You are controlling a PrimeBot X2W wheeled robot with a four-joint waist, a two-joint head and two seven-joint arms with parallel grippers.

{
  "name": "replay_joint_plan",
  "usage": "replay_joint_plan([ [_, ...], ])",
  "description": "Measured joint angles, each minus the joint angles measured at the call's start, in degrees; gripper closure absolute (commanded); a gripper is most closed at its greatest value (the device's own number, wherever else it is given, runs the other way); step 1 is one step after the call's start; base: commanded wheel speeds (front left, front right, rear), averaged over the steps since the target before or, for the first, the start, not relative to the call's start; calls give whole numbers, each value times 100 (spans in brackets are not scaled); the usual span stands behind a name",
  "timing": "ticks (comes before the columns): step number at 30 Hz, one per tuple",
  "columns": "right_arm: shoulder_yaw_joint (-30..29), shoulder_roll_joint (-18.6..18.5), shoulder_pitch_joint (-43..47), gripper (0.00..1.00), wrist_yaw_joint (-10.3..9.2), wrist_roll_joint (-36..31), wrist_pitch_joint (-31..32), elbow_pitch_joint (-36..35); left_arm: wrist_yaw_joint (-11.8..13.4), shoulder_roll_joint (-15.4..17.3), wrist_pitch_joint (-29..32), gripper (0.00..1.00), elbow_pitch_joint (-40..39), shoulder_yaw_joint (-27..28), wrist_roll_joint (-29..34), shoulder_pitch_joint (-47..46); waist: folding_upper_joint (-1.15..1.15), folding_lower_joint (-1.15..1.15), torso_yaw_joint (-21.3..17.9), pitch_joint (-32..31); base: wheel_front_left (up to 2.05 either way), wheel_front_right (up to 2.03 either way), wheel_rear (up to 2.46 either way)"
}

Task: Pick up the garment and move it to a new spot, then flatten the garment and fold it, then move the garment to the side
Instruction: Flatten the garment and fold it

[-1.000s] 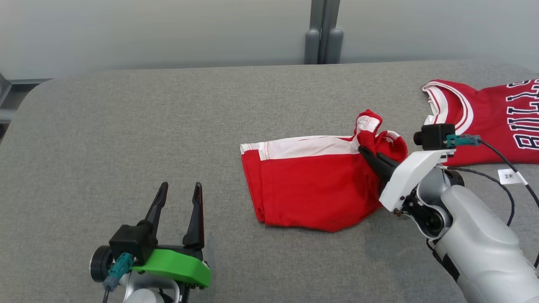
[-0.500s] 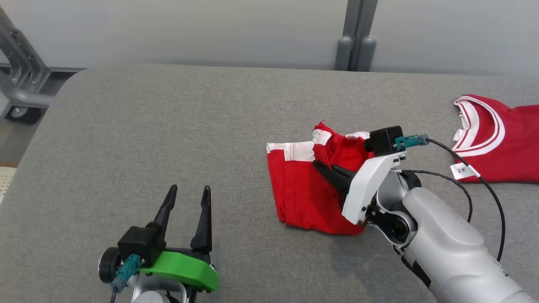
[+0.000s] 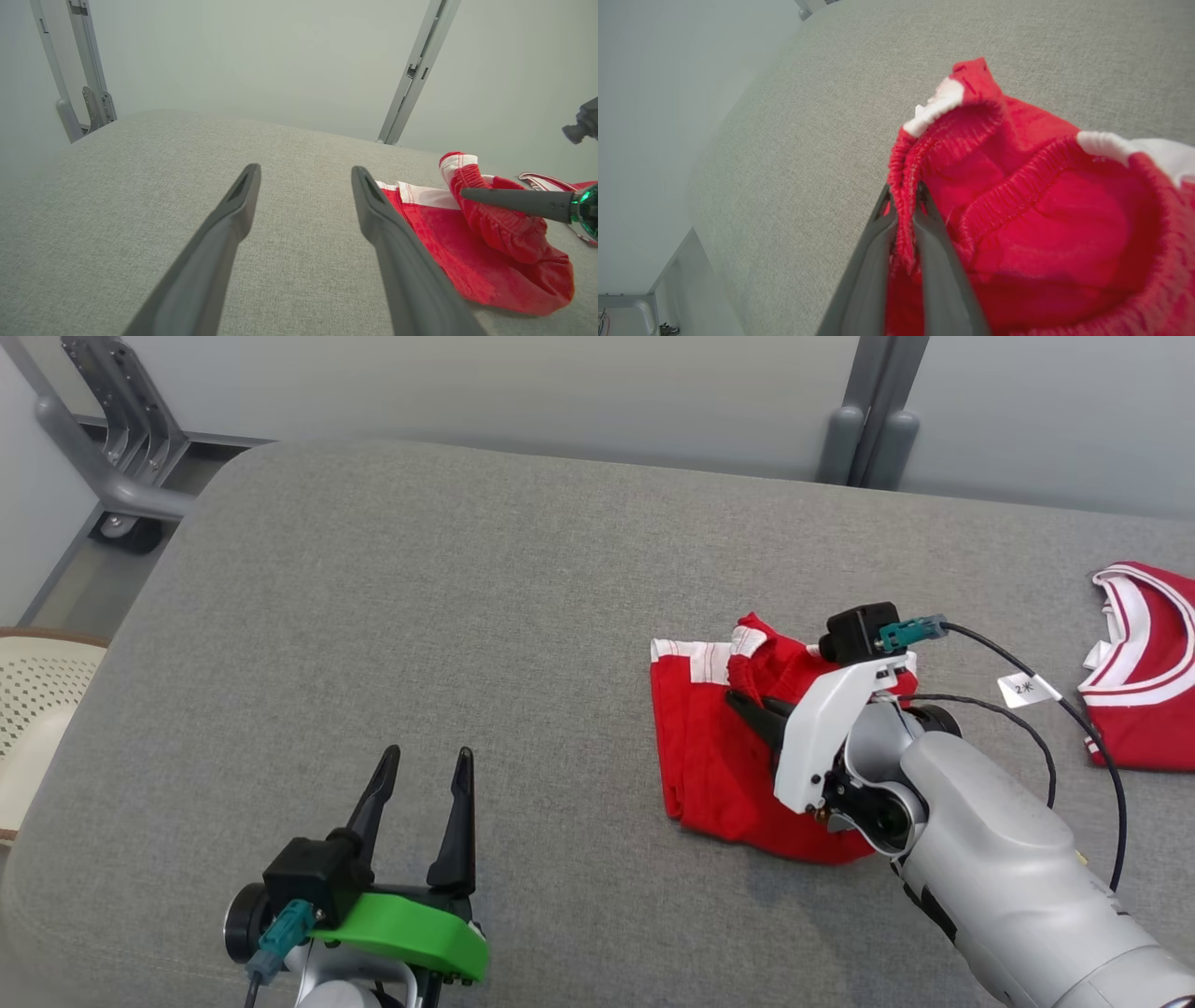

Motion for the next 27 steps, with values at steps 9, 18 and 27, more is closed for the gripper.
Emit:
replay_joint_plan([
  [9, 330, 57, -230, 0, -23, -337, 96, 445, 5, 1, 0, 0, -4, 48, -33, -1, 0, 0, 75, 81, 0, 0, 0],
  [18, 684, 276, -624, 0, -12, -606, 83, 489, 52, 2, 0, 0, -2, 133, -36, -2, 0, 0, -31, 51, 0, 0, 0],
  [27, 437, 301, -1195, 0, 12, -548, -327, 202, 54, 3, 0, 0, -7, 256, -29, -1, 0, 0, -308, -37, 0, 0, 0],
])
